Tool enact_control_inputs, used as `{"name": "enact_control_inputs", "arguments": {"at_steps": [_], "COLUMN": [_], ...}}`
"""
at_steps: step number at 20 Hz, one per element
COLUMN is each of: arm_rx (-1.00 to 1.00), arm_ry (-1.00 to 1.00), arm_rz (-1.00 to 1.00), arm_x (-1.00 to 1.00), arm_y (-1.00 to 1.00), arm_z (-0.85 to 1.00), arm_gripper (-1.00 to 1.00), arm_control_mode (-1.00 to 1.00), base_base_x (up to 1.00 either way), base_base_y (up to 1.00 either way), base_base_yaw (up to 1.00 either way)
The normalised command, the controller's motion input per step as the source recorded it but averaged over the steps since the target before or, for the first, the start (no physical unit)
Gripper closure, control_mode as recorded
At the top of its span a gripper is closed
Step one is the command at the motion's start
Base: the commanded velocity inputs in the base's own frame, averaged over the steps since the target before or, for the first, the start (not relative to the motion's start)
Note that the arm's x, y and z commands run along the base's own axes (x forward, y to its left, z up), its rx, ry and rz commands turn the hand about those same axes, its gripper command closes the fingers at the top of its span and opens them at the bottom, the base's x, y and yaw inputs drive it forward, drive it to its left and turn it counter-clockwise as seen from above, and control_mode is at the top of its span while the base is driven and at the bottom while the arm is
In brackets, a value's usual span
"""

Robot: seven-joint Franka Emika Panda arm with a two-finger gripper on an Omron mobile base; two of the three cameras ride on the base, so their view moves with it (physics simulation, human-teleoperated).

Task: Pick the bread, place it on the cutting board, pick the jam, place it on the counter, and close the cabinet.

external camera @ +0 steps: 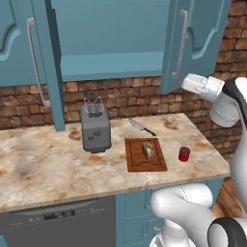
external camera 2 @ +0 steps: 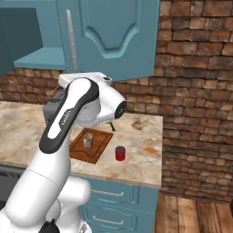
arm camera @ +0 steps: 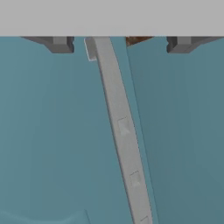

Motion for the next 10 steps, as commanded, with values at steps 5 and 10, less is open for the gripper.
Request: {"name": "enact_control_inputs", "arguments": {"at_steps": [5,10], "arm_rx": [0.00,0.00], "arm_ry": [0.00,0.00], "arm_rz": [0.00,0.00], "arm_x": [0.24,0.26], "arm_y": [0.18,0.18], "arm_z": [0.00,0.00], "arm_gripper": [-1.00,-1.00], "arm_control_mode": [-1.00,-1.00], "base_base_x": [0.00,0.00], "base_base_y": [0.00,0.00], "base_base_yaw": [0.00,0.00]}}
